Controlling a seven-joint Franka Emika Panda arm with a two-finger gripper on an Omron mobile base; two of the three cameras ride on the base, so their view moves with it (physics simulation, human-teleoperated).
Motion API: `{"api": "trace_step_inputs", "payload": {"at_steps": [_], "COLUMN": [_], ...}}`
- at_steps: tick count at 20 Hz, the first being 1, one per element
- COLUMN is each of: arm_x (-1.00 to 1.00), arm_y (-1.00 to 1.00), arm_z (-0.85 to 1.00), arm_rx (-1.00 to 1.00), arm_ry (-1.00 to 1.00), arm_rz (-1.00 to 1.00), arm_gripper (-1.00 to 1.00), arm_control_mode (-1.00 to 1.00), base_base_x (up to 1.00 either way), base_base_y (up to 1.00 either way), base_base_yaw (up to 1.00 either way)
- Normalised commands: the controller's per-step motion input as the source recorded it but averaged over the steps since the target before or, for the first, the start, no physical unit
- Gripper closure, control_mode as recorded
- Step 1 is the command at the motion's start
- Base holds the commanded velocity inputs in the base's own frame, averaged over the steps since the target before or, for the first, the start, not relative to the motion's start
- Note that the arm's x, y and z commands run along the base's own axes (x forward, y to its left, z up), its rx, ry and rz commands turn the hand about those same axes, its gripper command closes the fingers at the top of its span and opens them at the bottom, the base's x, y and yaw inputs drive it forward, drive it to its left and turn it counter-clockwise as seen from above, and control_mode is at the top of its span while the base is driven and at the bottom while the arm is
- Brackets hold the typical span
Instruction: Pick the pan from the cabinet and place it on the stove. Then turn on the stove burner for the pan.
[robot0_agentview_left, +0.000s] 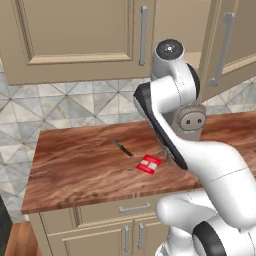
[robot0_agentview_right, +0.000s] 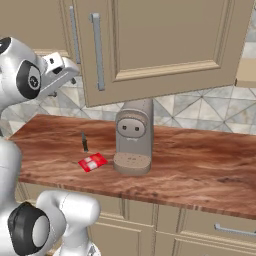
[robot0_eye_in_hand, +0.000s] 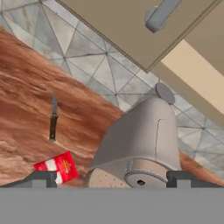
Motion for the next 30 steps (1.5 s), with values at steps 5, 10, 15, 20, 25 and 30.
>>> {"api": "trace_step_inputs", "payload": {"at_steps": [5,10,15,20,25,30], "arm_x": [0.56,0.58,0.51,0.30,0.06,-0.22], "arm_y": [0.00,-0.01,-0.23,-0.40,-0.40,-0.39], "arm_z": [-0.19,0.00,0.00,0.00,-0.04,-0.07], "arm_rx": [-0.15,-0.11,-0.05,-0.03,-0.03,0.00], "arm_ry": [0.11,0.15,0.15,0.11,0.05,0.05], "arm_rz": [-0.22,-0.17,-0.07,-0.01,-0.02,-0.10], "arm_gripper": [-1.00,-1.00,-1.00,-1.00,-1.00,-1.00], "arm_control_mode": [-1.00,-1.00,-1.00,-1.00,-1.00,-1.00], "base_base_x": [0.00,0.00,0.00,0.00,0.00,0.00], "base_base_y": [0.00,0.00,0.00,0.00,0.00,0.00], "base_base_yaw": [0.00,0.00,0.00,0.00,0.00,0.00]}}
